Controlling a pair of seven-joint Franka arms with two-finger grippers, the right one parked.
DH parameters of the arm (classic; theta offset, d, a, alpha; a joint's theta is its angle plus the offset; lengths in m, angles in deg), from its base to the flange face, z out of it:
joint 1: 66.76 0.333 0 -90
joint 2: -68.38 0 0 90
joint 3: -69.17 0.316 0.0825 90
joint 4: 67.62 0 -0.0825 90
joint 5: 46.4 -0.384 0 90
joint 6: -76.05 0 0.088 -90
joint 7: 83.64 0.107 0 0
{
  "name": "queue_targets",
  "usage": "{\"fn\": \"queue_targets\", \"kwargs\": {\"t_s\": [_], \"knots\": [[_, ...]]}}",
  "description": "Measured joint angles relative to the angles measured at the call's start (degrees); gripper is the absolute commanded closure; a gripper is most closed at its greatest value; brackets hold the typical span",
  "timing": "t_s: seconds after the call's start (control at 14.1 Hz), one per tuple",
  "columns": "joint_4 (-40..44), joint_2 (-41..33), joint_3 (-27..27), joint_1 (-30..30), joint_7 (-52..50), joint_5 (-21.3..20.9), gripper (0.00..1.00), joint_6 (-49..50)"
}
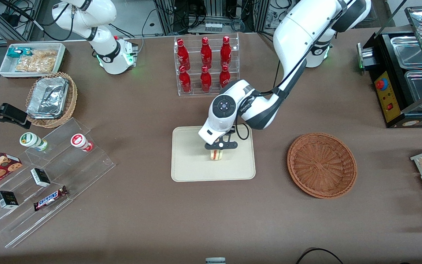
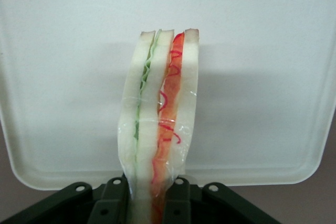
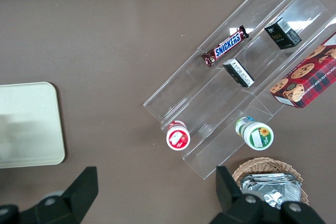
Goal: Place sandwich from basket to tray
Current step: 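Lower the sandwich onto the tray and open the left gripper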
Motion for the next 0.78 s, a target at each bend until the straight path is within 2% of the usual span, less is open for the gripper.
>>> {"fn": "queue_targets", "kwargs": {"t_s": [0.07,0.14,0.28,0.42,0.57,0.78], "knots": [[1.6,1.0,0.1,0.0,0.0,0.0,0.6,0.0],[3.0,2.0,0.2,0.0,0.0,0.0,0.52,0.0],[4.4,3.2,0.3,0.0,0.0,-0.1,0.0,0.0],[4.8,3.7,0.3,0.0,0.0,-1.4,0.0,0.0],[5.6,3.6,0.3,0.0,0.0,-4.5,0.0,0.0],[8.8,2.6,0.8,0.0,0.0,-5.7,0.0,0.6]]}}
